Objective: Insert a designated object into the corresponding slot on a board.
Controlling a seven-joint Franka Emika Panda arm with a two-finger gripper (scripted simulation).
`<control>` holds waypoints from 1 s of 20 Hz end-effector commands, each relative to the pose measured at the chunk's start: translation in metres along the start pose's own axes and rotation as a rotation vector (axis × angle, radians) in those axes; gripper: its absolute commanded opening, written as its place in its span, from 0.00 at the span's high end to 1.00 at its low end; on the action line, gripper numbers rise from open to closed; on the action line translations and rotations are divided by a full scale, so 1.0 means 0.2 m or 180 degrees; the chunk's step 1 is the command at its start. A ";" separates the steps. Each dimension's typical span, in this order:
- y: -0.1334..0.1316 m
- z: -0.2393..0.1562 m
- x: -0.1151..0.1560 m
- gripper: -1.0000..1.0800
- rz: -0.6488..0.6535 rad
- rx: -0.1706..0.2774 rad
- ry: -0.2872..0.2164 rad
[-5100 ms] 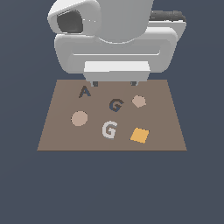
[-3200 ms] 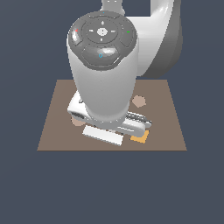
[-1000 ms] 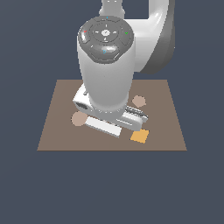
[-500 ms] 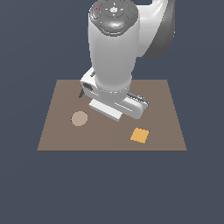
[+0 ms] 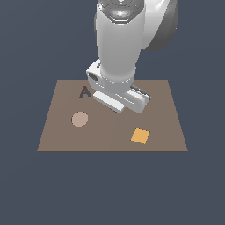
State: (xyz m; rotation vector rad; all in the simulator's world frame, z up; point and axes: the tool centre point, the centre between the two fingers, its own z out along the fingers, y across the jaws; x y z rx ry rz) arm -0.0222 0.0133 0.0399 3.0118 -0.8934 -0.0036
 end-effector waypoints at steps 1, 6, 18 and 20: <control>0.00 0.00 -0.01 1.00 0.0026 0.0001 0.0001; 0.00 0.02 -0.01 1.00 0.0020 0.0000 0.0000; 0.00 0.05 -0.01 0.04 0.0028 0.0001 0.0001; 0.00 0.05 -0.01 0.04 0.0028 0.0001 0.0001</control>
